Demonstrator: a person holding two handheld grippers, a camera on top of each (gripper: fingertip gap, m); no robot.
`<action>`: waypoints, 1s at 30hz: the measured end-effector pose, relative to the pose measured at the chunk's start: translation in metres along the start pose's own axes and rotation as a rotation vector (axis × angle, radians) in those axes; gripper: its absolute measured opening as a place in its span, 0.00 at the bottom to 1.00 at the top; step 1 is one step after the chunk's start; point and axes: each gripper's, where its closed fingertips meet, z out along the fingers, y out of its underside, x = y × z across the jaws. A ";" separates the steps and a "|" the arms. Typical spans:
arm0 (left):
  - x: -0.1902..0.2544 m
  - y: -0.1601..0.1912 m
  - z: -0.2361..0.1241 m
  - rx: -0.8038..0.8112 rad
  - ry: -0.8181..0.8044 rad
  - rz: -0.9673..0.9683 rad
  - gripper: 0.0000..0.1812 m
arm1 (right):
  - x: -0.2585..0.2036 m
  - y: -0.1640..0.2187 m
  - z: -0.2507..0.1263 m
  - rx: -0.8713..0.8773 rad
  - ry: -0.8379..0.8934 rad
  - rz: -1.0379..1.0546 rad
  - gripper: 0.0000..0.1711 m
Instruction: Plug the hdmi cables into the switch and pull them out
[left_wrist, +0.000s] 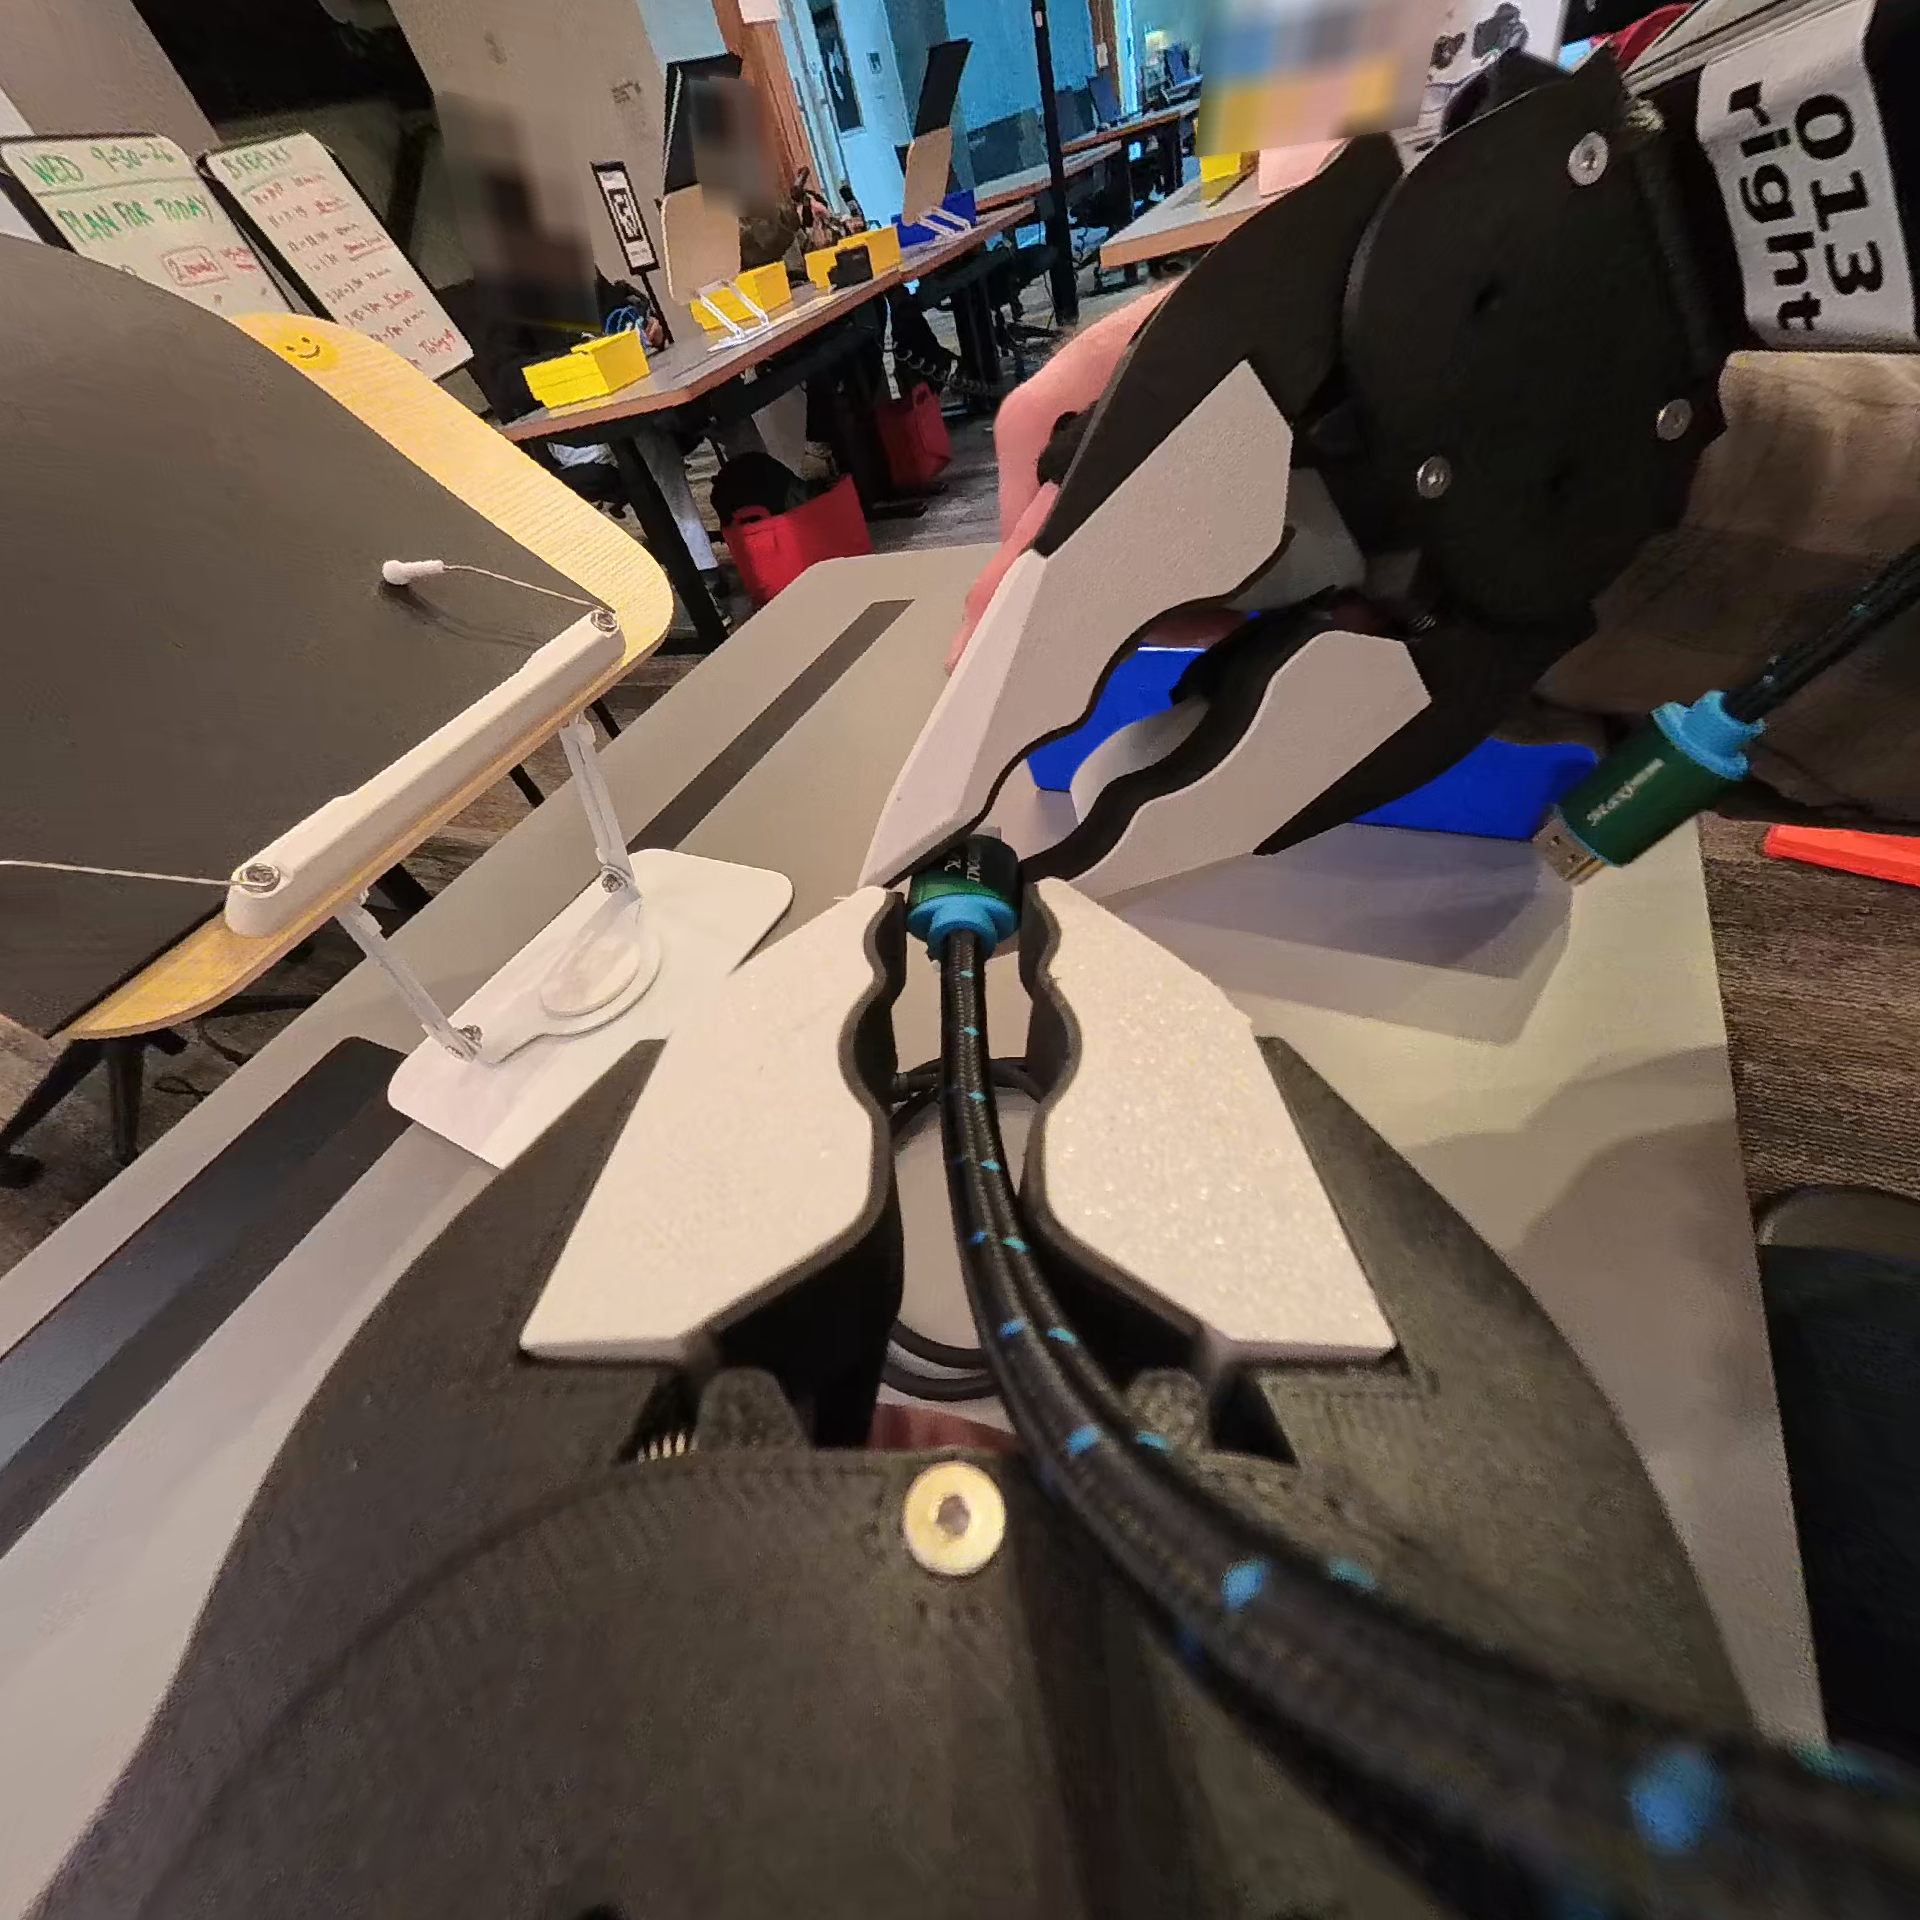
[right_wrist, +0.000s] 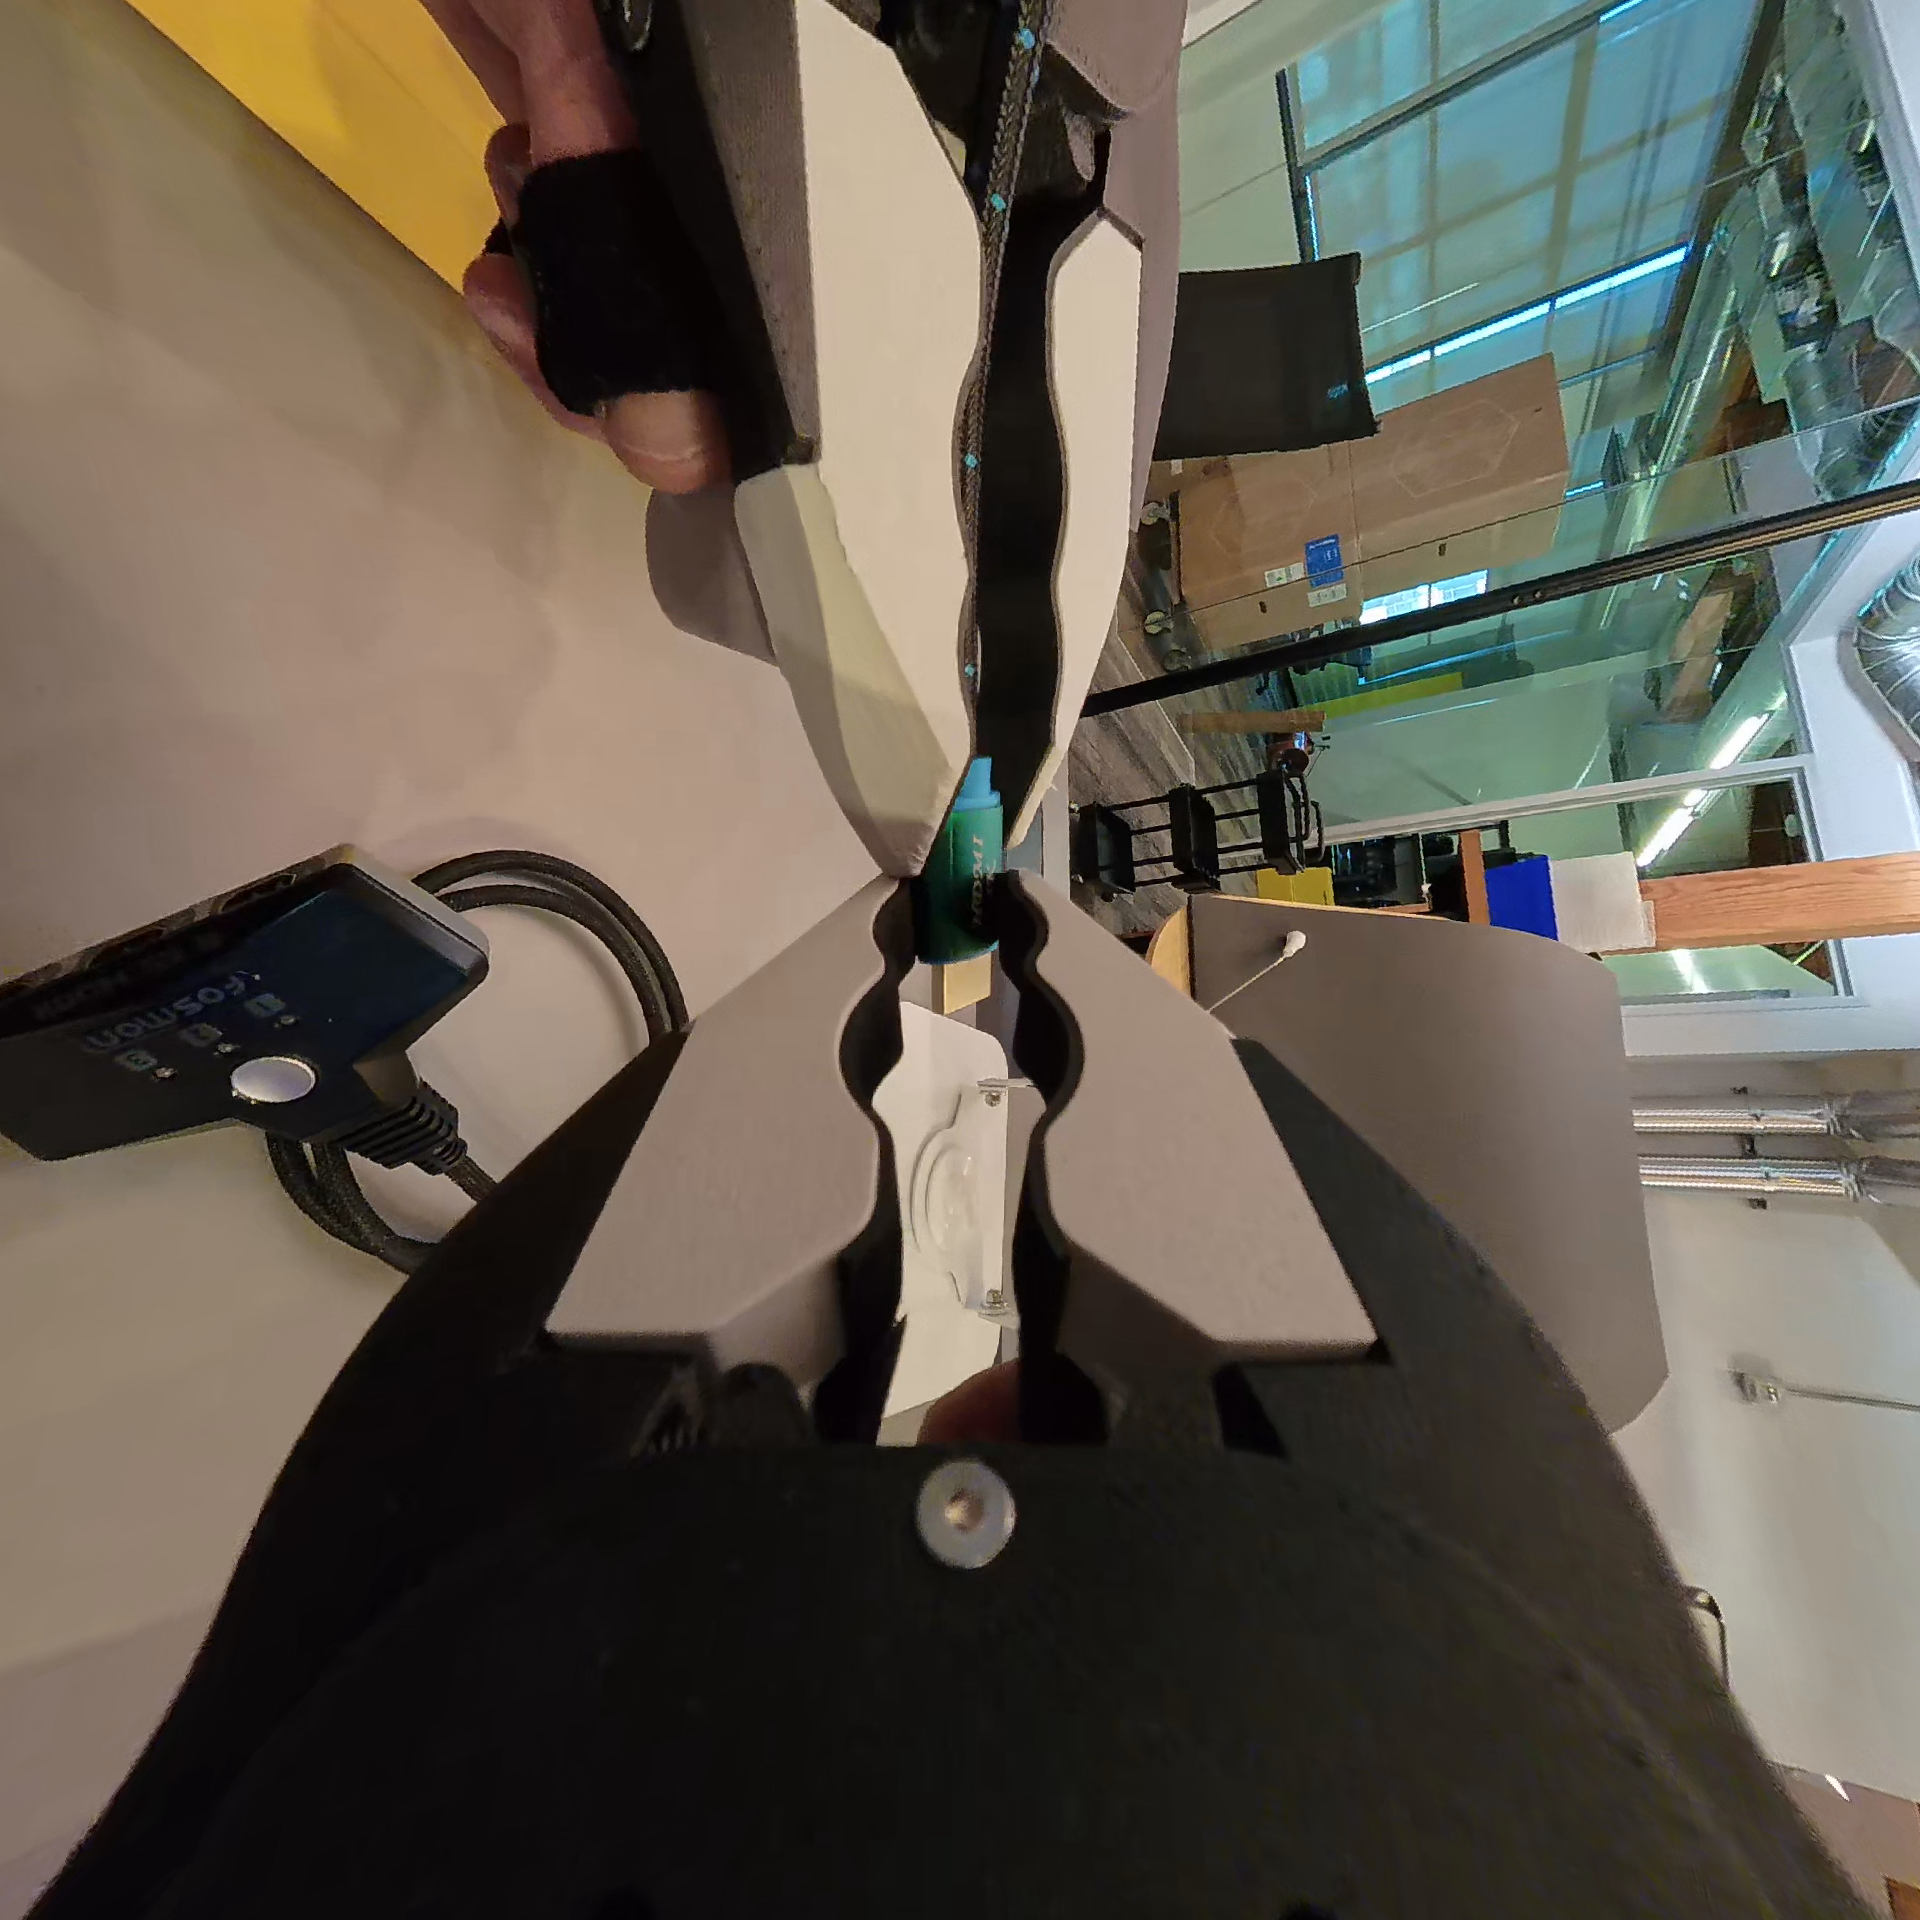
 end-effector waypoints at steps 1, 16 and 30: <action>0.000 0.000 0.000 0.002 -0.002 0.001 0.11 | 0.000 0.000 0.000 0.002 0.002 0.002 0.08; -0.019 -0.007 -0.005 0.065 -0.092 -0.066 0.11 | 0.012 0.020 -0.014 -0.062 0.016 0.068 0.08; -0.031 -0.007 -0.008 0.039 -0.186 0.016 0.11 | 0.072 -0.002 -0.073 0.035 0.129 0.424 0.00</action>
